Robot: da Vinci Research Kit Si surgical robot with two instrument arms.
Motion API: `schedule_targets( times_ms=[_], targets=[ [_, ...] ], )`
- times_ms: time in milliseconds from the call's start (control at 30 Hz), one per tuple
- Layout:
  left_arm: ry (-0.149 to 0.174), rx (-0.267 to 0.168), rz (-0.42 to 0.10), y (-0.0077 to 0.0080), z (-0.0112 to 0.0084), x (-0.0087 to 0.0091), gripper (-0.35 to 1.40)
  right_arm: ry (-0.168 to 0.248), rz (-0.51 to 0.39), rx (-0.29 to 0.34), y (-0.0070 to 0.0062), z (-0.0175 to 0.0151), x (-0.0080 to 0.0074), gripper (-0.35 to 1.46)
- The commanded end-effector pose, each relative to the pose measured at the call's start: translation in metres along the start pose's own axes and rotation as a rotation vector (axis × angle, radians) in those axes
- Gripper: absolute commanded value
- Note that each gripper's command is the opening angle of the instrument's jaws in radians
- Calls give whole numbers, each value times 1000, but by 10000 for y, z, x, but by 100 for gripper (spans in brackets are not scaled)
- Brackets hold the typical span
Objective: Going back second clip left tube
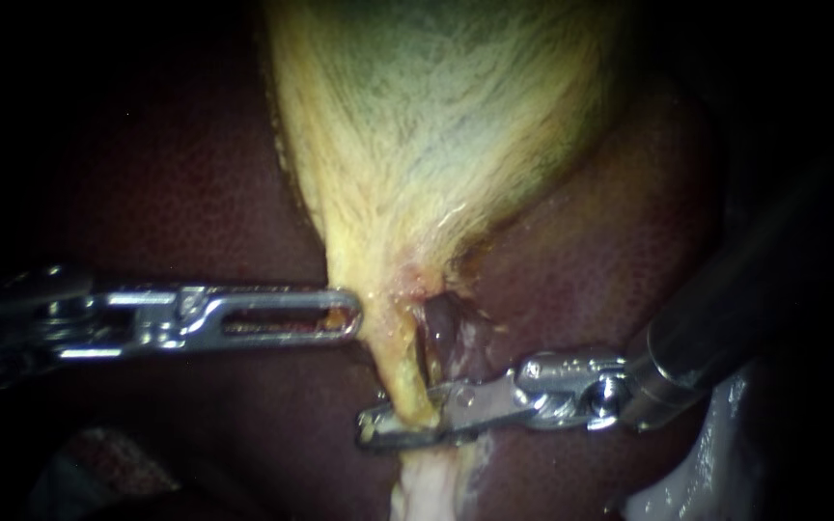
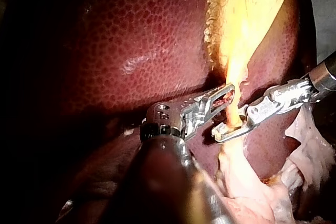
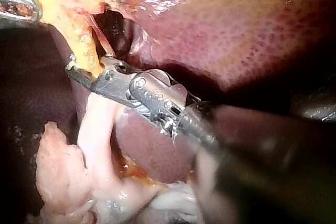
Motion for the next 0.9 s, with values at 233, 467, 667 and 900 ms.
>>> schedule_targets(
  times_ms=[233,467,667,900],
  targets=[
    [0,0,0,0,0,0,-35,5,-1,2,-1,1,0,-35],
    [0,0,0,0,-1,0,-35,37,-97,6,0,11,7,48],
    [0,0,0,0,-2,1,-35,49,-266,5,2,17,17,60],
    [1,0,0,0,-2,1,-35,40,-426,6,7,5,23,60]
  ],
)
